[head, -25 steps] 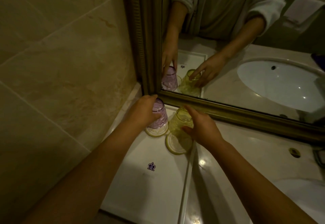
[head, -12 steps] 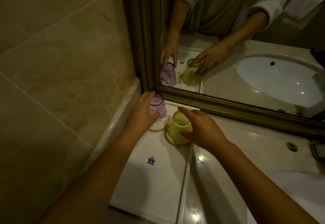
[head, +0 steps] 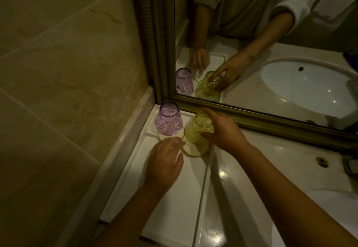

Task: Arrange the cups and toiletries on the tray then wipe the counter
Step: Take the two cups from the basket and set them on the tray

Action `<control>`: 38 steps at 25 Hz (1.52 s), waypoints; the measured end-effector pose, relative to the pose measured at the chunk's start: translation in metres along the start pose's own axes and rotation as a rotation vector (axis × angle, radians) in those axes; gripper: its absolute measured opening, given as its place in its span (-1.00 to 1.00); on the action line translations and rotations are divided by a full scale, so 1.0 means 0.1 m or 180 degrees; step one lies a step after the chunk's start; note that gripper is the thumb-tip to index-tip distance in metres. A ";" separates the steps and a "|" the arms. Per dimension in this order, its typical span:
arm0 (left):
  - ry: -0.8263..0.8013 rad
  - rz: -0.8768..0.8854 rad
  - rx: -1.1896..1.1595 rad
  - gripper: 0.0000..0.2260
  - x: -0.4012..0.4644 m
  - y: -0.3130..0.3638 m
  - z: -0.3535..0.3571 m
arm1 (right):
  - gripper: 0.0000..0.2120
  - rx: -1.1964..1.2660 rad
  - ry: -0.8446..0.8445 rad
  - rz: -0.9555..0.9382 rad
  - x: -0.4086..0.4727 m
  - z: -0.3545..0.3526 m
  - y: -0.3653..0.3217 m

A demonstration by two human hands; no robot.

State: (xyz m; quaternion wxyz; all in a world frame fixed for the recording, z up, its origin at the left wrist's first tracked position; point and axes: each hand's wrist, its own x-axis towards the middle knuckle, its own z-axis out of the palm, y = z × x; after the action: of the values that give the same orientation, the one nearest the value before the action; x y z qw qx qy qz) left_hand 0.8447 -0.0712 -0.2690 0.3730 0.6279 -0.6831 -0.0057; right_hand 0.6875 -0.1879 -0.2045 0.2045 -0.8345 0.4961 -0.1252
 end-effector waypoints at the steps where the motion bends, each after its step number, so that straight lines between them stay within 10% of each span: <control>1: -0.0175 0.0232 0.0147 -0.72 -0.07 0.01 0.03 | -0.29 0.0147 0.0120 0.0003 -0.02 -0.04 0.01; 7: -0.0811 0.0702 0.0822 -0.56 0.08 0.00 0.23 | -0.34 0.0845 0.0826 0.0274 -0.12 -0.38 0.07; 28: -0.0811 0.0365 0.0597 -0.64 0.05 0.11 0.33 | -0.29 0.0207 0.0398 0.0109 -0.04 -0.27 0.06; 38: -0.0125 -0.0975 -0.0384 -0.69 -0.16 -0.07 -0.02 | -0.27 -0.0387 -0.0135 -0.0055 0.05 -0.09 -0.06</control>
State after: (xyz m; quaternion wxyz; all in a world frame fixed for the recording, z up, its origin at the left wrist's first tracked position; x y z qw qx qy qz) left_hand 0.8502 -0.0579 -0.2794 0.3913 0.7008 -0.5850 -0.1158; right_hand 0.6906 -0.1921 -0.1938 0.1628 -0.8521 0.4911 -0.0789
